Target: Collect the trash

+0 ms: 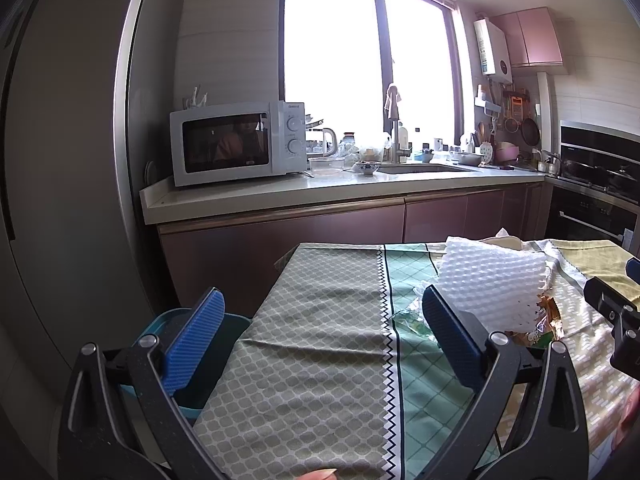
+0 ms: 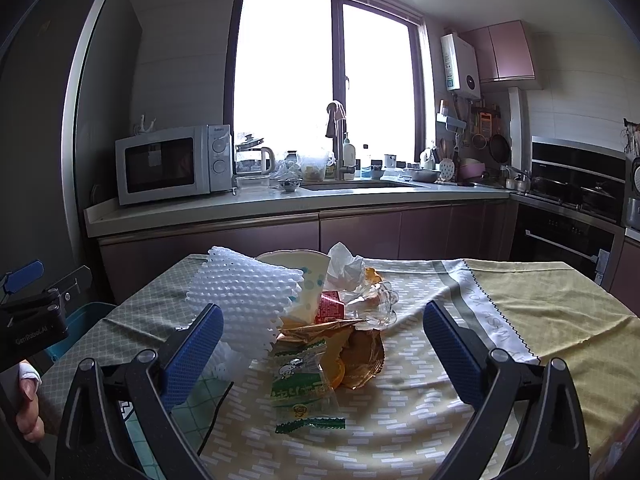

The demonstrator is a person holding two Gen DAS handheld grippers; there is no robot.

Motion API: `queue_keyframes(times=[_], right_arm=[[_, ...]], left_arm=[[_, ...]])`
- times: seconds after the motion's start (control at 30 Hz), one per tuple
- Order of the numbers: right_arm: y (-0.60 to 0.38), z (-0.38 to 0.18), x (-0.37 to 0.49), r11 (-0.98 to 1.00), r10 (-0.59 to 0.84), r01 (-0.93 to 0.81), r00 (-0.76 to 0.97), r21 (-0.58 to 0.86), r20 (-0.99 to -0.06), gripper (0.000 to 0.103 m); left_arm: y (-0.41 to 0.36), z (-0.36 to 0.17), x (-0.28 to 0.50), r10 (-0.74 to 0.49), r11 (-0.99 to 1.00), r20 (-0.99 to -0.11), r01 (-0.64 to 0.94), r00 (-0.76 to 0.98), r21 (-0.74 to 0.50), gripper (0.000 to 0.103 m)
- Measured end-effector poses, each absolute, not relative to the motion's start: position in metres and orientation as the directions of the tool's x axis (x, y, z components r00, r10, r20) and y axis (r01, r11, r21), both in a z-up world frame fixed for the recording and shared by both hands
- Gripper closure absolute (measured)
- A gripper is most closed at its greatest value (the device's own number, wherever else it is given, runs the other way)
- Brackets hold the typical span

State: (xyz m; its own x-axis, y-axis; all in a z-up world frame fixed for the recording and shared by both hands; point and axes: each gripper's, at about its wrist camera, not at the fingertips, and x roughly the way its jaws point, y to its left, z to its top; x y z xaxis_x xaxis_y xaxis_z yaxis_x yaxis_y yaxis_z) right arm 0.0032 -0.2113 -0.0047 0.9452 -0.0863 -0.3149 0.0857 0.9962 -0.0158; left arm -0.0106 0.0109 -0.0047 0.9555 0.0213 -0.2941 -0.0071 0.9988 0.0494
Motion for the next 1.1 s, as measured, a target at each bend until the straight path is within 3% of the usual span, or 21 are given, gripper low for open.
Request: queue_keyframes(times=[1.1], right_arm=[[-0.2092, -0.004, 0.0026, 0.996, -0.083, 0.083, 0.948, -0.012, -0.307, 0.006]], left_arm=[[0.0126, -0.0036, -0.0141, 0.03, 0.999, -0.3, -0.016, 0.953, 0.048, 0.005]])
